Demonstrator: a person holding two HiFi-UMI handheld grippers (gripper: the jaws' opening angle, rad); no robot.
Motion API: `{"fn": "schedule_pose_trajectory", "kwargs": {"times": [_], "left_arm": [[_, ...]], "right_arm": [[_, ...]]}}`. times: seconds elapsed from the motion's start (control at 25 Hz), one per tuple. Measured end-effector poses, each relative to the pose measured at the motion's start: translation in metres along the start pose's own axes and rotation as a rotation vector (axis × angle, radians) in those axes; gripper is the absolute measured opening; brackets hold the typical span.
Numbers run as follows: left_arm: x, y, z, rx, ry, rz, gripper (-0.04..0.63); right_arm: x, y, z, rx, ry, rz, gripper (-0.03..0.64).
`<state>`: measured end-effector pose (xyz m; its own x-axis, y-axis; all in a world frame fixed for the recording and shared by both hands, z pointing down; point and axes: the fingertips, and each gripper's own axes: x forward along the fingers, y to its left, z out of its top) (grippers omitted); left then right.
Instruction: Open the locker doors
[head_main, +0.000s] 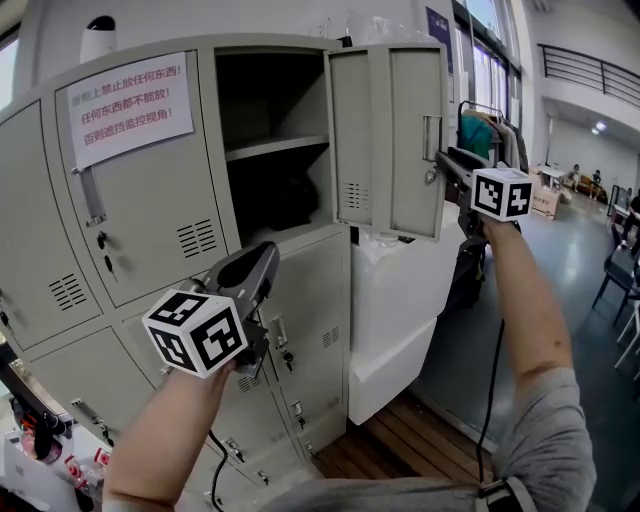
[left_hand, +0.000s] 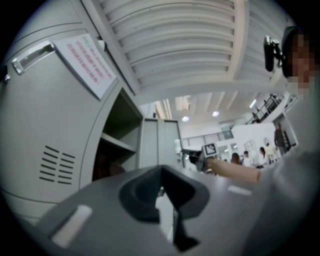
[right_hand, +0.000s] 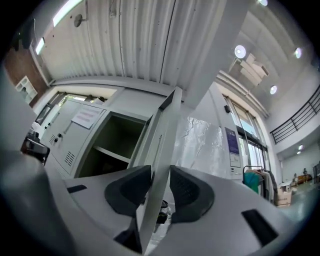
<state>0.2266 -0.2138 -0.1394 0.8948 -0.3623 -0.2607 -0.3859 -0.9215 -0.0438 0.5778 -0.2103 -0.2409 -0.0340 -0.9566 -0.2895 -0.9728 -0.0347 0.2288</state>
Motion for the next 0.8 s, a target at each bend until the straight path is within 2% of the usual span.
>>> {"fn": "schedule_pose_trajectory", "kwargs": {"times": [0.08, 0.16, 0.2, 0.24, 0.32, 0.4, 0.48, 0.64, 0.8], "left_arm": [[-0.001, -0.001, 0.001, -0.001, 0.001, 0.0, 0.003], [-0.002, 0.0, 0.001, 0.0, 0.001, 0.002, 0.003], [-0.002, 0.001, 0.001, -0.001, 0.0, 0.004, 0.003], [-0.003, 0.002, 0.0, -0.004, -0.001, 0.006, 0.003], [-0.005, 0.005, -0.004, -0.013, -0.002, 0.01, 0.005], [-0.007, 0.004, -0.007, -0.024, -0.009, -0.002, 0.004], [-0.009, -0.001, -0.011, -0.025, -0.021, -0.035, 0.003], [-0.011, -0.005, -0.023, -0.056, -0.017, -0.055, 0.002], [-0.018, -0.003, -0.032, -0.072, -0.02, -0.017, 0.003]], "right_arm": [[-0.009, 0.0, 0.005, -0.056, -0.01, -0.075, 0.116], [-0.028, 0.008, 0.015, -0.155, -0.052, -0.176, 0.143], [-0.04, 0.02, 0.018, -0.191, -0.08, -0.201, 0.142], [-0.05, 0.038, 0.017, -0.197, -0.1, -0.184, 0.14], [-0.062, 0.09, -0.004, -0.107, -0.087, -0.029, 0.12], [-0.069, 0.144, -0.038, 0.05, -0.026, 0.162, 0.102], [-0.077, 0.183, -0.065, 0.159, 0.015, 0.275, 0.095], [-0.092, 0.222, -0.088, 0.204, 0.016, 0.336, 0.095], [-0.098, 0.238, -0.098, 0.205, 0.024, 0.385, 0.095]]}}
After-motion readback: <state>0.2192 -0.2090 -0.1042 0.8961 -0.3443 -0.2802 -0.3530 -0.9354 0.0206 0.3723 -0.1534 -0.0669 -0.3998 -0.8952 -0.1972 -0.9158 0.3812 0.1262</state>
